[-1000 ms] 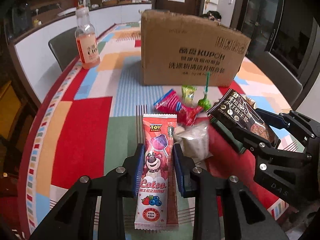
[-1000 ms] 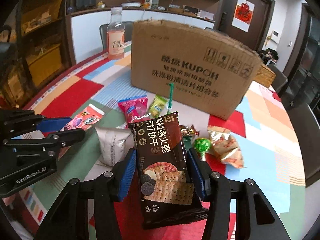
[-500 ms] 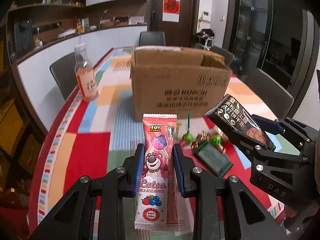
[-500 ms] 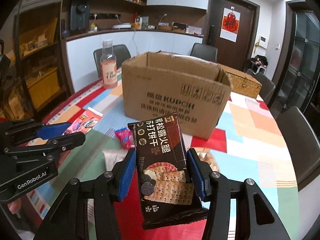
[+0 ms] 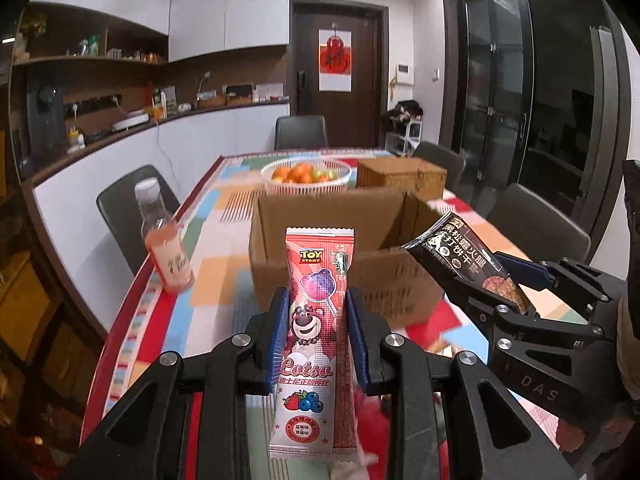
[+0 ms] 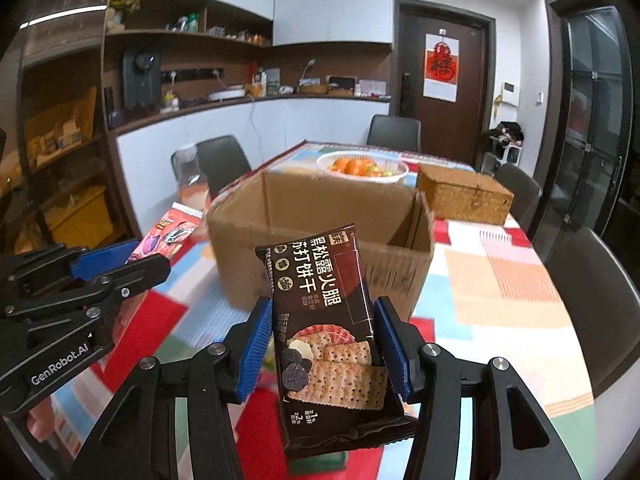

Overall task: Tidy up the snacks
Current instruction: 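Carry both snacks over the cardboard box and release them inside, then move both tools back from the box toward the remaining snacks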

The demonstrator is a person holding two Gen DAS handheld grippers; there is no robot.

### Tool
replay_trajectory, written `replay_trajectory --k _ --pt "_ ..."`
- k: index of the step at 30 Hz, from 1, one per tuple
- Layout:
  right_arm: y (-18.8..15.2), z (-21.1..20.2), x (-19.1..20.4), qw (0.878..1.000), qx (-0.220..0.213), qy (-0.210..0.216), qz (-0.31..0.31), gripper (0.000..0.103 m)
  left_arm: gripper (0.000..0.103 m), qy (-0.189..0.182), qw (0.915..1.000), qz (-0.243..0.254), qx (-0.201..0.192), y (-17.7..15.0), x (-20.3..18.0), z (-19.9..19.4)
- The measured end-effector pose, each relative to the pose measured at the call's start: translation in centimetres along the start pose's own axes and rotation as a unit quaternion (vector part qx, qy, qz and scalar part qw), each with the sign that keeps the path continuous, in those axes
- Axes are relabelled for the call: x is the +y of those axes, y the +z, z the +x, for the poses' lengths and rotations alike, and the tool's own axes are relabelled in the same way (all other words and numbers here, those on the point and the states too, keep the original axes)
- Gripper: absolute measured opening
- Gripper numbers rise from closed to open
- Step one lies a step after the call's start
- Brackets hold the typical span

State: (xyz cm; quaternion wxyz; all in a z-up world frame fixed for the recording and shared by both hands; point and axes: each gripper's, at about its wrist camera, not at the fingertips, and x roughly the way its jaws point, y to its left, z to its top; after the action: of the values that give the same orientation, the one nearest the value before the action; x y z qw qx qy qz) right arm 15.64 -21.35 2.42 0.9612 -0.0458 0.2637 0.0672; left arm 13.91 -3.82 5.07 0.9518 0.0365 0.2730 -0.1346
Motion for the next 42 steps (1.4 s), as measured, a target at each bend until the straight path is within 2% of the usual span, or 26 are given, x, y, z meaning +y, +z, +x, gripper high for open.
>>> replay_trajectory --k 8,15,21,30,32,34,37,42 --pt "3.8 2.7 -2.6 0.999 -0.014 -0.003 0.036 0.052 0.029 0.01 0.9991 0.025 -0.034 4.4 -0.8 2.1" --pt "6.6 5.3 -4.1 0.999 -0.01 -0.001 0.049 0.052 0.029 0.003 0.999 0.029 -0.032 7.3 -0.4 4.9" --pt "9.0 7.7 -4.5 0.999 -0.002 -0.006 0.045 0.052 0.029 -0.006 0.9999 0.012 0.001 9.5 0.7 8.7" --pt "10.3 11.3 -5.1 0.998 0.033 -0.006 0.044 0.052 0.029 -0.008 0.9981 -0.001 0.062 9.7 1.5 13.6" --pt "10.4 11.8 -5.0 0.998 0.038 -0.008 0.04 0.053 0.033 -0.008 0.9977 -0.003 0.068 9.7 1.6 14.1" --pt "10.5 12.4 -4.9 0.998 0.044 -0.008 0.036 0.053 0.04 -0.003 0.9975 -0.008 0.07 9.9 1.8 14.3" --pt "10.7 12.5 -4.8 0.998 0.048 -0.013 0.029 0.055 0.041 0.0 0.998 -0.01 0.062 10.0 1.8 13.5" --pt "10.1 10.1 -4.8 0.999 0.024 -0.014 0.031 0.056 0.049 -0.003 0.999 -0.005 0.044 9.4 1.4 10.9"
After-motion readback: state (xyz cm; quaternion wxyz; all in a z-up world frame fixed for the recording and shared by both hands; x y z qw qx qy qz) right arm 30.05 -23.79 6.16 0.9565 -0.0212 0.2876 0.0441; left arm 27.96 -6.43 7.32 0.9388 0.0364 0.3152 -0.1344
